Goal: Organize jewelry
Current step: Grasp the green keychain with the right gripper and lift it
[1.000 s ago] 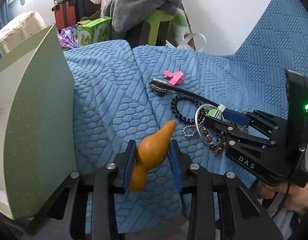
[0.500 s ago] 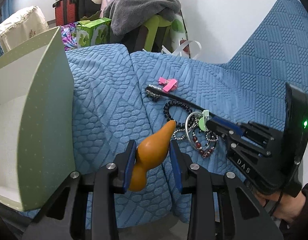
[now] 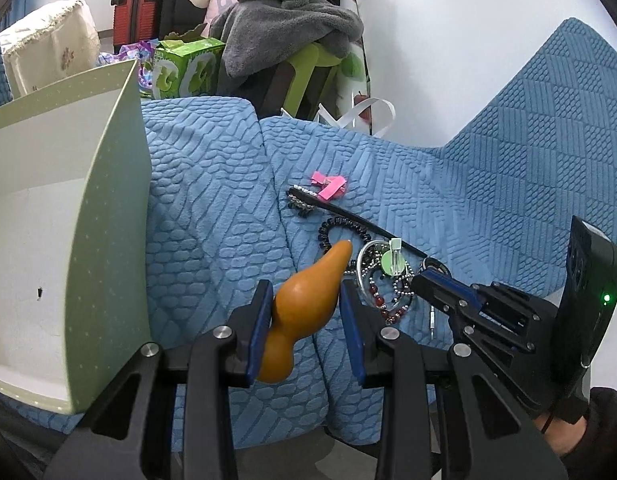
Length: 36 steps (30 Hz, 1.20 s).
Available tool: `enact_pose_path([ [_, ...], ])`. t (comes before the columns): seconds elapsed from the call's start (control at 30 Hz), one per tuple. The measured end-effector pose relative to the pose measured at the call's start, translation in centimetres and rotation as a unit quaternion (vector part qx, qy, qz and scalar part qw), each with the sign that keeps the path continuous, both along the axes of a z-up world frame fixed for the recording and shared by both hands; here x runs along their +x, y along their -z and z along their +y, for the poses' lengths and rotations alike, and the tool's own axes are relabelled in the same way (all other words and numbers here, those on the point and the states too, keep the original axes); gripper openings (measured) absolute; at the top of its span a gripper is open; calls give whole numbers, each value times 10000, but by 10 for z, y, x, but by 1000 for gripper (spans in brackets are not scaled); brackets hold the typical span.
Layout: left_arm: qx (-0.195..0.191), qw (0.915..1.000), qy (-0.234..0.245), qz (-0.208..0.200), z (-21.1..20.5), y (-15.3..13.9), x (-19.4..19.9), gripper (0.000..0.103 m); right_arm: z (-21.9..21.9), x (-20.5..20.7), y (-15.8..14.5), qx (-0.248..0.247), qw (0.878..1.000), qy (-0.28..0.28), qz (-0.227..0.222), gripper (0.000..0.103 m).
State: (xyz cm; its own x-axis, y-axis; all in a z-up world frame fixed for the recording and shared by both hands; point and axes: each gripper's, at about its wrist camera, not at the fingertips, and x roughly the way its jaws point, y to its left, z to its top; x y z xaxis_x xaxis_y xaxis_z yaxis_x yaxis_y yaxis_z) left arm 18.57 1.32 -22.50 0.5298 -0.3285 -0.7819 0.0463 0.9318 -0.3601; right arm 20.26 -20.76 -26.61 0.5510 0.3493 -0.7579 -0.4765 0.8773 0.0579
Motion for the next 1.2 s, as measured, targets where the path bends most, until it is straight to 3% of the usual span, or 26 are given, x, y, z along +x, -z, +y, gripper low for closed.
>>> enact_pose_path([
  [0.17,26,10000,-10,39,-2,4,1,35,1,10,6,-25,9999,102,50,8],
  [0.23,37,10000,-15,42,-2,5,2,35,2,18,10,-2,9999,116,117,21],
  [0.27,40,10000,-13,44,-2,4,1,35,2,23,13,-36,9998,149,106,32],
  [0.3,48,10000,-12,44,-2,5,1,35,3,27,15,-66,9998,152,95,33],
  [0.63,44,10000,-28,62,-2,6,2,35,17,29,29,-575,9982,-90,-133,25],
  [0.73,39,10000,-24,64,-2,6,2,35,18,29,31,-747,9969,-115,-204,11],
  [1.2,-73,9999,-53,-72,1,-10,-4,35,8,13,-1,-280,9994,133,-147,11],
])
